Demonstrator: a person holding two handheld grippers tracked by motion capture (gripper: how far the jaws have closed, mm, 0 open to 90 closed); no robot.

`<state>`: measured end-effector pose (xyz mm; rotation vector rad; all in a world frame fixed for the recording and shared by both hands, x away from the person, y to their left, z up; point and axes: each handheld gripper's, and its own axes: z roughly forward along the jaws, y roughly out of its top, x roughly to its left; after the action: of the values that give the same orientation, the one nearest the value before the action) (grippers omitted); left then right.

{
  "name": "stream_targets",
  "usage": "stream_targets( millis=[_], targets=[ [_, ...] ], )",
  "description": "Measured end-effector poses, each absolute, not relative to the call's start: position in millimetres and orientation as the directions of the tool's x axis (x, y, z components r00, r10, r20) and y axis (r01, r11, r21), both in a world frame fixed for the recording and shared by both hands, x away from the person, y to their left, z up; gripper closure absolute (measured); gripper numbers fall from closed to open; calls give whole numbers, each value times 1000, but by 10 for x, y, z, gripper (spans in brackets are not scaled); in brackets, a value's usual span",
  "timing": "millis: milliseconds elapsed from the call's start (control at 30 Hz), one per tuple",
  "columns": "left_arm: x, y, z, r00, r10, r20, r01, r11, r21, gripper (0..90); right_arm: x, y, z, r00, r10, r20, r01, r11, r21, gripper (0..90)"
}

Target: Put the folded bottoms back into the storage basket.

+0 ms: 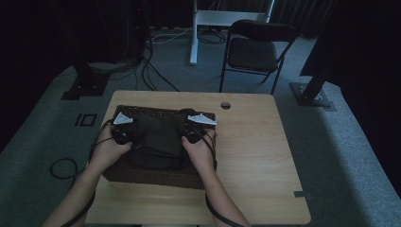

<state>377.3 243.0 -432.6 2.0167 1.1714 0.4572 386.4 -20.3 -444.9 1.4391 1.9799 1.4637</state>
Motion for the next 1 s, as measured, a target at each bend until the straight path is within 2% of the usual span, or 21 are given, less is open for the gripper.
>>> stream_targets(
  millis=[467, 667, 767, 867, 933, 1000],
  targets=[
    [3827, 2442, -4531, 513, 855, -80, 632, -313, 709, 748, 3916, -156, -4696, -440, 849, 293, 593, 30, 804, 727],
    [3829, 2400, -4610, 517, 852, -78, 668, -346, 659, 733, 3955, -164, -4798, -415, 867, 275, 636, 61, 769, 712],
    [3836, 2374, -4652, 516, 852, -91, 704, -361, 612, 693, 3961, -179, -4830, -397, 877, 270, 651, 62, 756, 699],
    [3850, 2360, -4716, 519, 852, -66, 719, -393, 573, 618, 3973, -175, -4846, -385, 879, 283, 688, 69, 722, 629],
    [3851, 2362, -4754, 520, 851, -67, 717, -392, 576, 562, 3983, -175, -4880, -399, 886, 236, 696, 125, 707, 566],
    [3856, 2373, -4782, 509, 857, -77, 719, -375, 585, 471, 3989, -181, -4898, -397, 882, 252, 699, 113, 706, 423]
  ],
)
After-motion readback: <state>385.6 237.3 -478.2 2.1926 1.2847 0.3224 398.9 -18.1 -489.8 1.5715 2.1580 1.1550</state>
